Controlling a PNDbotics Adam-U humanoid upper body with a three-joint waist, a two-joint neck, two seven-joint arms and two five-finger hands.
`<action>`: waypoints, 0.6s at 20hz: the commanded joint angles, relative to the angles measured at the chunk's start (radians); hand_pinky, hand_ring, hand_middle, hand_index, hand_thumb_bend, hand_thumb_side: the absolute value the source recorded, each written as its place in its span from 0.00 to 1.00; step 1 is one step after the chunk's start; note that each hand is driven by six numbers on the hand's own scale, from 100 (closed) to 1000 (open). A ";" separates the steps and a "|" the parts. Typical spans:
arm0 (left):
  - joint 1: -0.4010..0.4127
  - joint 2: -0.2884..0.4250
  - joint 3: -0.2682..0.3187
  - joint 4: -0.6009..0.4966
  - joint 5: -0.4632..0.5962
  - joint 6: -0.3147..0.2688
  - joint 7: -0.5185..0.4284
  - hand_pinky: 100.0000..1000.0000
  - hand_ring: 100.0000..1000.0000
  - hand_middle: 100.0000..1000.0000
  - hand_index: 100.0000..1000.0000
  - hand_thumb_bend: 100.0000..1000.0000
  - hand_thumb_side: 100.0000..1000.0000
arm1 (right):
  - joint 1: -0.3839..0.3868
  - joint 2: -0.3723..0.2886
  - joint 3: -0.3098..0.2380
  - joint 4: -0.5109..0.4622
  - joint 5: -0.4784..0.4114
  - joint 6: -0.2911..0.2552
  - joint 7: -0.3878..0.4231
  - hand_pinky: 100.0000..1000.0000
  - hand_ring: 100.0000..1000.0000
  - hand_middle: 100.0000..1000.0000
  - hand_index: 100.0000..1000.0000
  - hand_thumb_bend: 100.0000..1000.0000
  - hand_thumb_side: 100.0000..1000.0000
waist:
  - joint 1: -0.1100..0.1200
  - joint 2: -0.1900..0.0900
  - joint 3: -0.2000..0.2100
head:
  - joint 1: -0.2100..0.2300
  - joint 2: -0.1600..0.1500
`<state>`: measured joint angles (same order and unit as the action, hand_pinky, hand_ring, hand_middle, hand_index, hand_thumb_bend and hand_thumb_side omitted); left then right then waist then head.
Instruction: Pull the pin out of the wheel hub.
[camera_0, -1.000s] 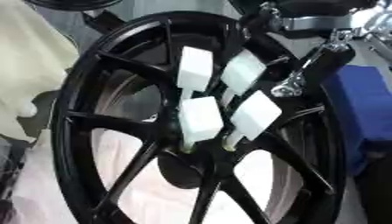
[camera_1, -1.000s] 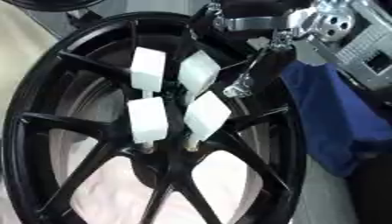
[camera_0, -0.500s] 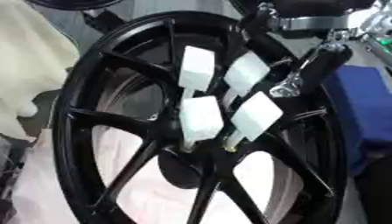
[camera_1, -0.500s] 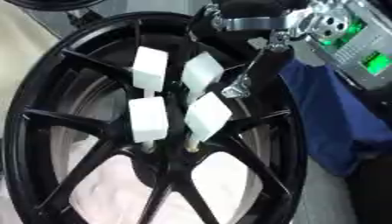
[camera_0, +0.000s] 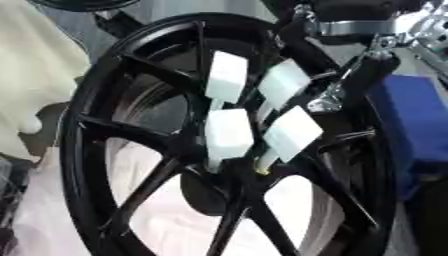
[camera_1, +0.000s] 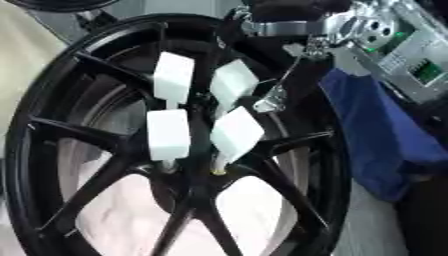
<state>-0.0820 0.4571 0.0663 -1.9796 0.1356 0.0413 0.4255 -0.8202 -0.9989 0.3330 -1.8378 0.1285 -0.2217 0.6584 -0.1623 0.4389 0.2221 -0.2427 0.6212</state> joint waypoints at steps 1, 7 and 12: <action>-0.001 0.007 0.012 -0.020 -0.004 -0.006 0.000 0.86 0.57 0.62 0.73 0.10 0.88 | -0.005 -0.025 -0.011 0.007 0.018 -0.001 0.001 0.80 0.73 0.49 0.67 0.24 0.00 | 0.009 -0.015 -0.002 | -0.004 -0.012; 0.004 0.005 0.013 -0.020 -0.004 -0.004 0.000 0.87 0.57 0.62 0.73 0.10 0.89 | -0.007 -0.024 -0.011 0.008 -0.005 0.007 -0.029 0.77 0.62 0.32 0.53 0.12 0.00 | 0.011 -0.020 -0.006 | -0.005 -0.012; 0.007 0.004 0.013 -0.020 -0.003 -0.003 0.002 0.87 0.58 0.62 0.73 0.10 0.89 | -0.006 -0.029 -0.013 0.006 -0.036 0.020 -0.033 0.75 0.59 0.30 0.52 0.10 0.00 | 0.013 -0.024 -0.012 | -0.006 -0.012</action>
<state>-0.0765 0.4491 0.0670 -1.9796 0.1352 0.0409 0.4261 -0.8171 -0.9988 0.3384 -1.8295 0.1083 -0.2073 0.6311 -0.1587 0.4387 0.2116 -0.2458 0.6211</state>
